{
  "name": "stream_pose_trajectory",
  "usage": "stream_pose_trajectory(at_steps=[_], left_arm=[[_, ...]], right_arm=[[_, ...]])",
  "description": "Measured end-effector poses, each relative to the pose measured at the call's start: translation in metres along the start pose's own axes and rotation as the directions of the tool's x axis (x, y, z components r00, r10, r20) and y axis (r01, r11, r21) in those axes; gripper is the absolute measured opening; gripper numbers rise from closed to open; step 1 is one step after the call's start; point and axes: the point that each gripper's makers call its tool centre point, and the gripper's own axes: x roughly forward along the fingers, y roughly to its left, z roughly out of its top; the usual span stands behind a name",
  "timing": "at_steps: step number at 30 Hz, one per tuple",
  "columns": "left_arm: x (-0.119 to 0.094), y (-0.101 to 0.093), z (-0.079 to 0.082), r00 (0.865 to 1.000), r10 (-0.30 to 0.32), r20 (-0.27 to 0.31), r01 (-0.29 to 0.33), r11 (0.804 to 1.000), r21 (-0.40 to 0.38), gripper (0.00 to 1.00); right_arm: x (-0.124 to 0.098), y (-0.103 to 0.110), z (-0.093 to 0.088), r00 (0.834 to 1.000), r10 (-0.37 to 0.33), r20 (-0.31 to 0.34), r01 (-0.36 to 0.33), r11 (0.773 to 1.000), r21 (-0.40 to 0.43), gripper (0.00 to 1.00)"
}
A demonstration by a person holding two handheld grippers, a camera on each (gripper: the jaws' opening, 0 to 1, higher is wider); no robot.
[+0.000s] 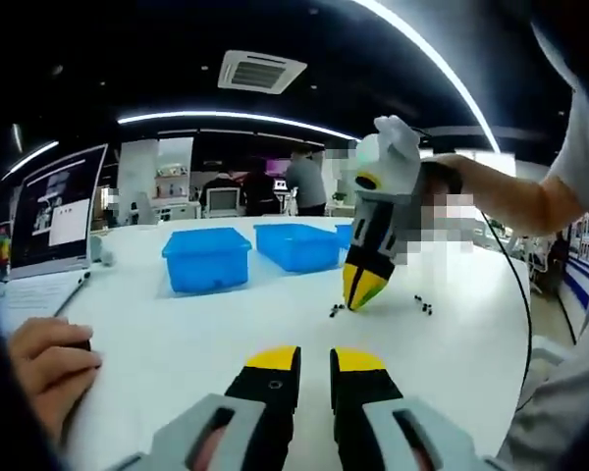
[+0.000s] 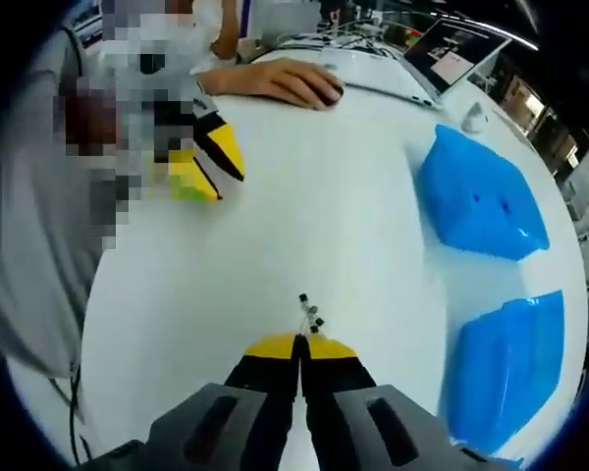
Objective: Pick up the resistors one by one and place each resistor into its matching bin, sorting the parts by color and model until every resistor is separated into the correct bin for its type
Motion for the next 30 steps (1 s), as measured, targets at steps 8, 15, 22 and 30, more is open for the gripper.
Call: stream_pose_trajectory(at_steps=[8,15,22,30], left_arm=[[0.001,-0.003,0.0,1.0,-0.001,-0.002,0.001,1.0,0.002,0.15],[0.001,-0.011,0.002,1.0,-0.018,-0.008,0.018,1.0,0.021,0.15],[0.002,-0.022,0.004,0.999,-0.035,-0.027,0.036,0.998,0.043,0.15],[0.005,-0.031,0.012,0.999,-0.029,-0.039,0.033,0.994,0.104,0.15]], right_arm=[[-0.013,-0.001,0.01,0.982,-0.039,0.187,0.023,0.996,0.087,0.04],[-0.044,-0.004,0.024,0.868,-0.147,0.474,0.028,0.968,0.251,0.04],[-0.114,-0.032,0.006,0.632,-0.389,0.67,0.082,0.893,0.442,0.04],[-0.2,-0.077,-0.066,0.402,-0.688,0.604,0.266,0.719,0.643,0.04]])
